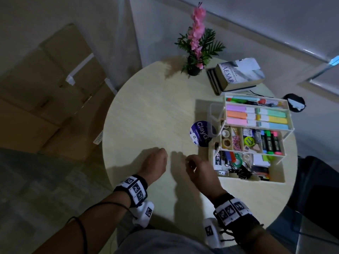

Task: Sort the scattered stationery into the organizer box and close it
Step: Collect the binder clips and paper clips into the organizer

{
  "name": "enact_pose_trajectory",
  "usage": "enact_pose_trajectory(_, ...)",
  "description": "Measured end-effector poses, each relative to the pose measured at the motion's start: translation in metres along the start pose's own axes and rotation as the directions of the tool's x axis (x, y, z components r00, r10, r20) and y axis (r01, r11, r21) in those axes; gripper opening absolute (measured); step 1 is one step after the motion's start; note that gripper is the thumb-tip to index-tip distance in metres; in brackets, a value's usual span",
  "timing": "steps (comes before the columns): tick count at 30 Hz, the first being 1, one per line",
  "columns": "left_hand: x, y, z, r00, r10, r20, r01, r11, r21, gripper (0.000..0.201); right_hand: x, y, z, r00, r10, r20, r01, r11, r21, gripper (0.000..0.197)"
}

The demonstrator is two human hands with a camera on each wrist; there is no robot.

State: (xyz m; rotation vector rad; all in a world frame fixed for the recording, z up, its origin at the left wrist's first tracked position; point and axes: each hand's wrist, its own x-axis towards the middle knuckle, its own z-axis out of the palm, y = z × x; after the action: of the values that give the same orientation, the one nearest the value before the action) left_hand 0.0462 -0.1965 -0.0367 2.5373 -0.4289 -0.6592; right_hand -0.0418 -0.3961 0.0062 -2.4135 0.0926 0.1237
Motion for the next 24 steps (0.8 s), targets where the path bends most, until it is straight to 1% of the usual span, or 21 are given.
enact_pose_trajectory(2,0.007,0.015,0.000,0.997,-0.051,-0.059,0.039,0.981,-0.190,0.011,-0.004,0.008,-0.035,0.986,0.067,-0.151,-0.061,0.997,0.046,0.010)
enact_pose_trajectory(4,0.016,0.046,-0.003,0.992,-0.069,-0.102,0.030,0.939,-0.344,0.014,-0.008,0.024,-0.070,0.942,0.165,-0.291,-0.150,0.986,0.073,0.011)
enact_pose_trajectory(5,0.021,0.065,-0.005,0.990,-0.051,-0.134,-0.007,0.917,-0.400,0.013,-0.008,0.034,-0.086,0.914,0.214,-0.343,-0.196,0.977,0.088,0.008)
enact_pose_trajectory(7,0.027,0.108,-0.009,0.978,0.030,-0.206,-0.118,0.897,-0.427,0.012,-0.008,0.055,-0.110,0.863,0.281,-0.420,-0.262,0.960,0.103,0.005)
enact_pose_trajectory(8,0.029,0.129,-0.010,0.971,0.072,-0.229,-0.166,0.889,-0.427,0.011,-0.006,0.066,-0.117,0.846,0.303,-0.438,-0.286,0.952,0.105,0.007)
enact_pose_trajectory(9,0.030,0.148,-0.009,0.964,0.114,-0.239,-0.210,0.880,-0.425,0.009,-0.004,0.074,-0.122,0.839,0.321,-0.439,-0.305,0.946,0.108,0.009)
enact_pose_trajectory(11,0.032,0.181,-0.003,0.954,0.187,-0.235,-0.272,0.868,-0.415,0.006,-0.002,0.085,-0.126,0.849,0.334,-0.410,-0.313,0.942,0.119,0.009)
enact_pose_trajectory(14,0.036,0.215,0.008,0.943,0.229,-0.240,-0.303,0.888,-0.345,0.007,0.000,0.088,-0.129,0.887,0.259,-0.383,-0.233,0.966,0.115,0.006)
enact_pose_trajectory(16,0.041,0.226,0.015,0.931,0.246,-0.270,-0.320,0.904,-0.282,0.009,-0.002,0.089,-0.130,0.898,0.220,-0.382,-0.195,0.975,0.104,0.009)
enact_pose_trajectory(19,0.047,0.233,0.024,0.919,0.259,-0.297,-0.332,0.916,-0.226,0.011,-0.010,0.093,-0.132,0.897,0.204,-0.392,-0.180,0.979,0.097,0.011)
enact_pose_trajectory(24,0.053,0.235,0.035,0.916,0.260,-0.306,-0.332,0.919,-0.214,0.013,-0.020,0.101,-0.147,0.905,0.189,-0.380,-0.161,0.982,0.103,0.009)
